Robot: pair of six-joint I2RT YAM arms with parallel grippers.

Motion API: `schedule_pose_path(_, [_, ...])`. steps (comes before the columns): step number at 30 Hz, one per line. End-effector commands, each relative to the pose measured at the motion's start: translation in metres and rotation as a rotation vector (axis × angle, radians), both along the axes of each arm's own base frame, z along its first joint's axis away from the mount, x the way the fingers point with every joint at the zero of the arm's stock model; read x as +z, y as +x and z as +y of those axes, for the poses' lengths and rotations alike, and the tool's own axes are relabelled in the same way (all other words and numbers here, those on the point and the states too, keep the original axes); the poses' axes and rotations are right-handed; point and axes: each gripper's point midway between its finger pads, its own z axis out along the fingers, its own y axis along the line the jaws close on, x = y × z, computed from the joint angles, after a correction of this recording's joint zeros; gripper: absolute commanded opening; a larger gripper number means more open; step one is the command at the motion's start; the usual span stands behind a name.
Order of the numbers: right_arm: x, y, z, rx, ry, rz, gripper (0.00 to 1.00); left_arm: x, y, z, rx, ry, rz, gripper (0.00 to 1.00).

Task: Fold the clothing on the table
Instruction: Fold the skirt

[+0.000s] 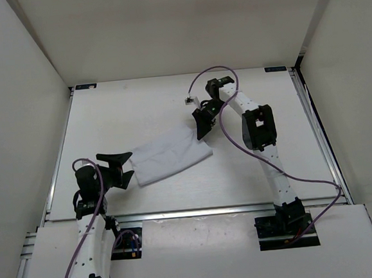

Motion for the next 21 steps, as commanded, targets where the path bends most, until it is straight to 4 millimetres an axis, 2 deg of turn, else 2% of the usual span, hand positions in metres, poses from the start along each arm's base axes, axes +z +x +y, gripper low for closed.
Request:
schedule_pose_path(1, [0.017, -0.007, 0.006, 0.03, 0.025, -0.026, 0.58, 0.001, -0.001, 0.001, 0.003, -0.006, -0.008, 0.99])
schedule_pose_path(3, [0.016, -0.007, 0.009, 0.039, 0.028, -0.033, 0.47, 0.001, -0.002, 0.001, 0.005, -0.006, -0.008, 0.99])
schedule_pose_path(6, [0.021, -0.006, 0.009, 0.045, 0.04, -0.052, 0.36, 0.0, -0.002, 0.001, 0.004, -0.013, -0.004, 0.99])
schedule_pose_path(13, [0.025, -0.01, 0.003, 0.083, 0.051, -0.087, 0.33, -0.004, -0.005, 0.001, 0.013, -0.024, -0.002, 0.98])
schedule_pose_path(14, [0.025, -0.01, 0.001, 0.085, 0.051, -0.089, 0.28, -0.004, -0.005, 0.0, 0.011, -0.03, -0.004, 0.99])
schedule_pose_path(15, [0.026, -0.009, -0.001, 0.085, 0.053, -0.097, 0.16, -0.004, -0.005, 0.001, 0.014, -0.025, -0.01, 0.99])
schedule_pose_path(16, [0.031, -0.009, -0.003, 0.085, 0.056, -0.11, 0.0, -0.006, -0.006, 0.0, 0.013, -0.033, -0.001, 0.98])
schedule_pose_path(18, [0.042, -0.008, -0.007, 0.084, 0.08, -0.132, 0.0, -0.004, -0.006, 0.0, 0.013, -0.035, -0.011, 0.98])
schedule_pose_path(20, [0.043, -0.014, -0.011, 0.104, 0.098, -0.142, 0.0, -0.004, -0.005, 0.0, 0.015, -0.033, -0.016, 0.99])
schedule_pose_path(21, [0.055, -0.014, -0.014, 0.111, 0.11, -0.174, 0.0, -0.005, -0.006, 0.0, 0.015, -0.039, -0.011, 0.98])
